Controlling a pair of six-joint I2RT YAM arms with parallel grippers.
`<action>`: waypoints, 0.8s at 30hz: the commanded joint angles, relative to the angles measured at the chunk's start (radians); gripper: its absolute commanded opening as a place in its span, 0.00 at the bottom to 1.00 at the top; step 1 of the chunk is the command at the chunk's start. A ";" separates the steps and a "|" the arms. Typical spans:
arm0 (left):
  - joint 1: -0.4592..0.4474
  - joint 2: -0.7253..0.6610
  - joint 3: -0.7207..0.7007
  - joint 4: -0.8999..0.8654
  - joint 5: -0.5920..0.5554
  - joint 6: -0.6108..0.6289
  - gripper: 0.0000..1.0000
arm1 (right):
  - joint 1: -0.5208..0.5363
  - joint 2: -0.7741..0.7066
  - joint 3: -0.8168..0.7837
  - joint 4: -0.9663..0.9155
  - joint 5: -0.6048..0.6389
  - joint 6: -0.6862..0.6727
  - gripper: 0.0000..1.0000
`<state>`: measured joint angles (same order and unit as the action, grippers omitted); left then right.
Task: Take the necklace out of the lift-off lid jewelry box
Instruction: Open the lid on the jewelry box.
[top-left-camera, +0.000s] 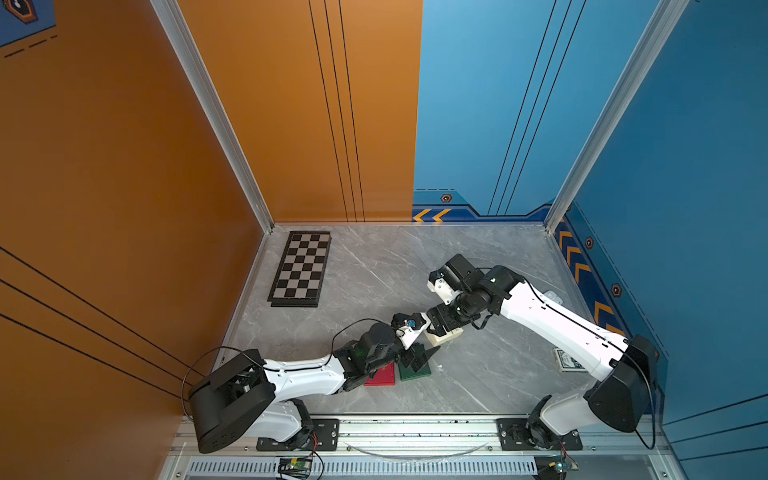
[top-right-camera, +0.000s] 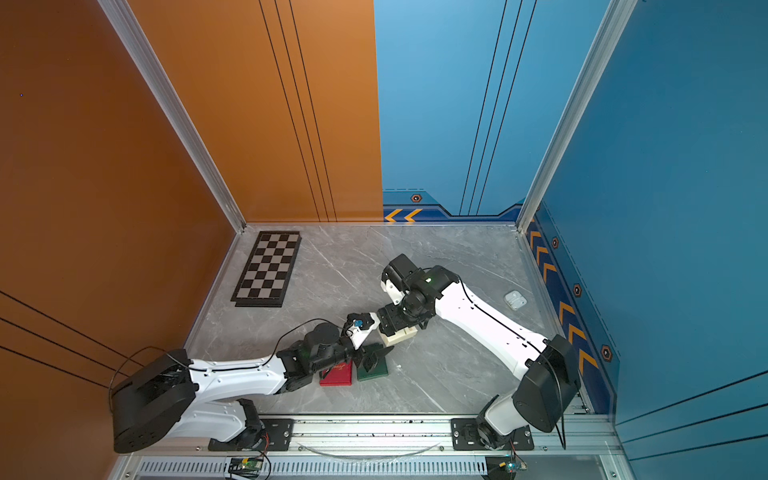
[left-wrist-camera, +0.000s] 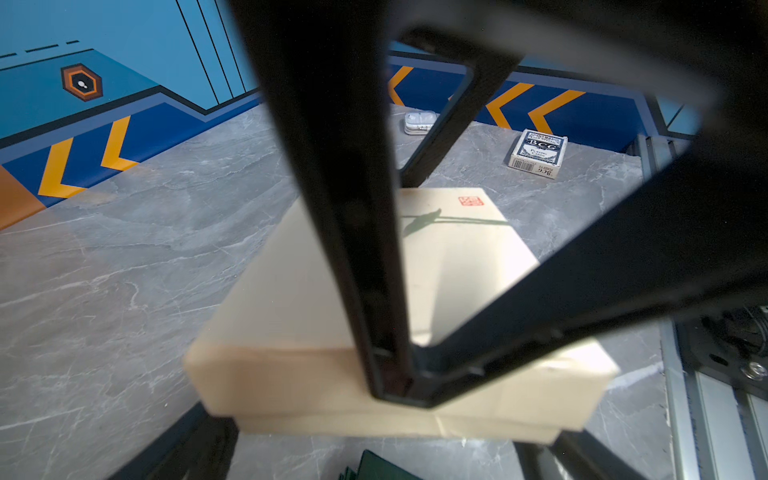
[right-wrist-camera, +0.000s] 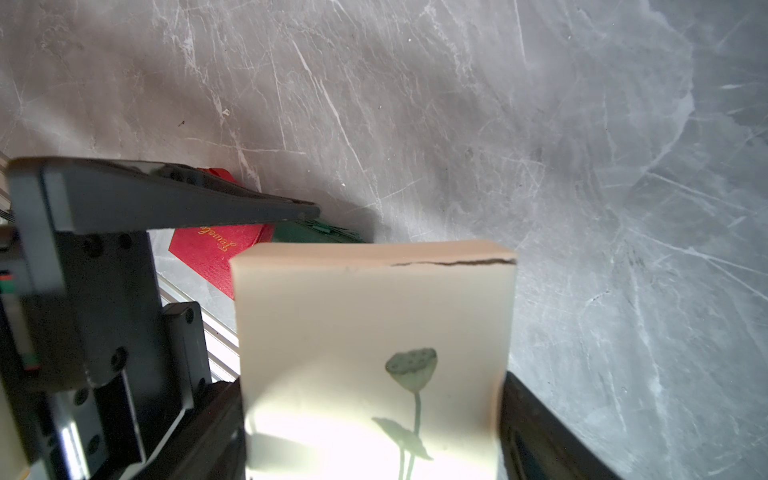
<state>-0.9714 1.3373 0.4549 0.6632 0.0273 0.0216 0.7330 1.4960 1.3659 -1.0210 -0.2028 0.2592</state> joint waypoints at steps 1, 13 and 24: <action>0.016 -0.013 0.005 0.022 -0.003 -0.017 0.98 | 0.016 -0.003 -0.007 -0.005 -0.026 -0.003 0.73; 0.026 -0.007 0.007 0.022 0.023 -0.032 0.98 | 0.018 0.001 -0.011 -0.002 -0.029 0.000 0.73; 0.024 -0.013 0.006 0.022 0.038 -0.025 0.98 | 0.027 0.013 -0.016 0.000 -0.034 -0.005 0.73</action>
<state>-0.9604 1.3373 0.4549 0.6628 0.0456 0.0002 0.7341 1.4960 1.3640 -1.0107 -0.2054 0.2619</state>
